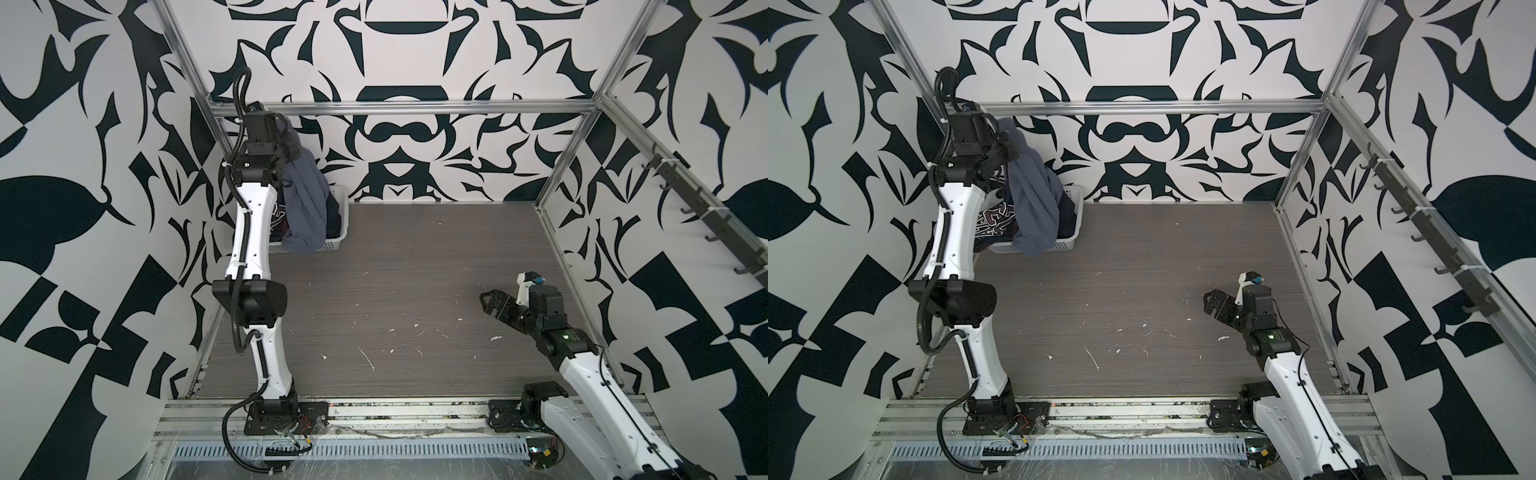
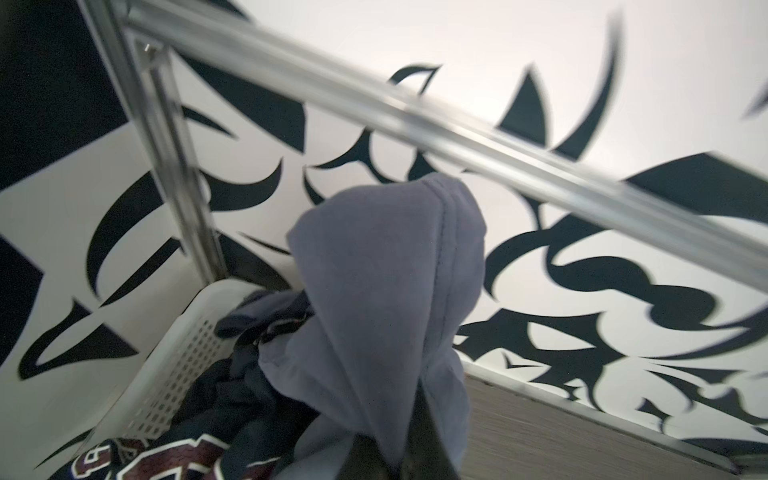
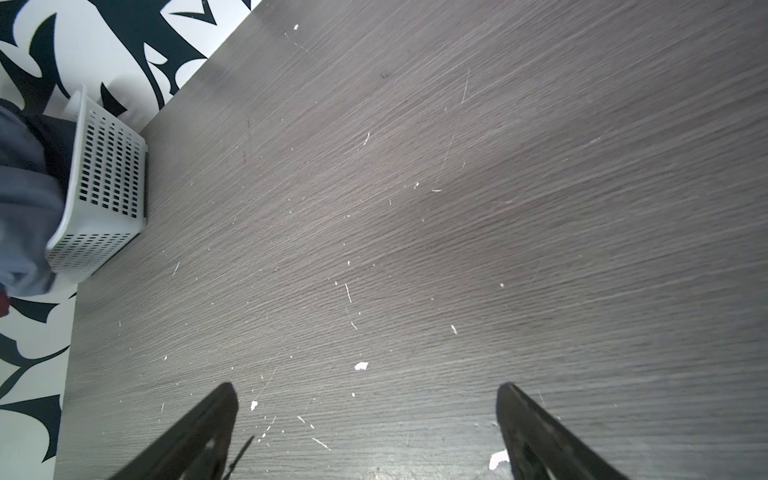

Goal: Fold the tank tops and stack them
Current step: 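Lift the tank top out of the basket and lay it on the table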

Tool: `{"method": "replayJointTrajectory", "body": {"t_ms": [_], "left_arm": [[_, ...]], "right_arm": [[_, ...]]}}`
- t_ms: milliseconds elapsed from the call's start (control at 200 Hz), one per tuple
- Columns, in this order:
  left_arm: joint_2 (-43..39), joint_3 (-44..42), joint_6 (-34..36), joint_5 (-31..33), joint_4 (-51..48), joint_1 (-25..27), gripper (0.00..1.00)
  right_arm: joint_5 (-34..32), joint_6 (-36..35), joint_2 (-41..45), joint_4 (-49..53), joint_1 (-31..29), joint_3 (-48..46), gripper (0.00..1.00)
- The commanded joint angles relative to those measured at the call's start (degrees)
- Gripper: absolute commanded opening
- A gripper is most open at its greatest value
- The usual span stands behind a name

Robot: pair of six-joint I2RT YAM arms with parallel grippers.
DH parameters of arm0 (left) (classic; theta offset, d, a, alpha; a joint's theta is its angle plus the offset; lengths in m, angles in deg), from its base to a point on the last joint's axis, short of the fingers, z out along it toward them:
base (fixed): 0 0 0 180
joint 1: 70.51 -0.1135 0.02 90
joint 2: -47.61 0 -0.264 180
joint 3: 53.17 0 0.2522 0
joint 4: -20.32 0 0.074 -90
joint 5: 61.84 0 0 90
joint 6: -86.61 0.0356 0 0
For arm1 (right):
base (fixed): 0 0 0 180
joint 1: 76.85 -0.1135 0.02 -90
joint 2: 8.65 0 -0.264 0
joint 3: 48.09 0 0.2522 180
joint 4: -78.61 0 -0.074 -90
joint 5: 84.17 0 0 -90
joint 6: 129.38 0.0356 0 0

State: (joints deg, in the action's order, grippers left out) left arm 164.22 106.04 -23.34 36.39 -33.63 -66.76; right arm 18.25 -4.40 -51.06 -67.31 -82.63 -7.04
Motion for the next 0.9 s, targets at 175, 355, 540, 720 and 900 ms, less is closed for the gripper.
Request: {"method": "replayJointTrajectory", "body": {"t_ms": [175, 355, 540, 720, 900], "left_arm": [[-9.5, 4.7, 0.6, -1.4, 4.8, 7.1, 0.0], [-11.8, 4.7, -1.5, -6.1, 5.8, 12.5, 0.0], [-12.8, 7.1, -0.3, -6.2, 8.0, 24.4, 0.0], [-12.4, 8.7, 4.1, -2.4, 10.8, 36.5, 0.0], [-14.3, 1.8, 2.9, 1.8, 11.4, 40.4, 0.0]], "right_arm": [[0.8, 0.3, 1.6, -0.3, -0.3, 3.5, 1.0], [0.6, -0.2, 2.7, 1.3, -0.3, 4.5, 1.0], [0.1, -0.7, 3.5, 2.7, -0.3, 6.6, 0.99], [-0.5, -2.0, 4.1, 4.5, -0.3, 10.4, 0.99], [-1.5, -3.6, 4.9, 7.0, -0.3, 14.1, 1.0]]}}
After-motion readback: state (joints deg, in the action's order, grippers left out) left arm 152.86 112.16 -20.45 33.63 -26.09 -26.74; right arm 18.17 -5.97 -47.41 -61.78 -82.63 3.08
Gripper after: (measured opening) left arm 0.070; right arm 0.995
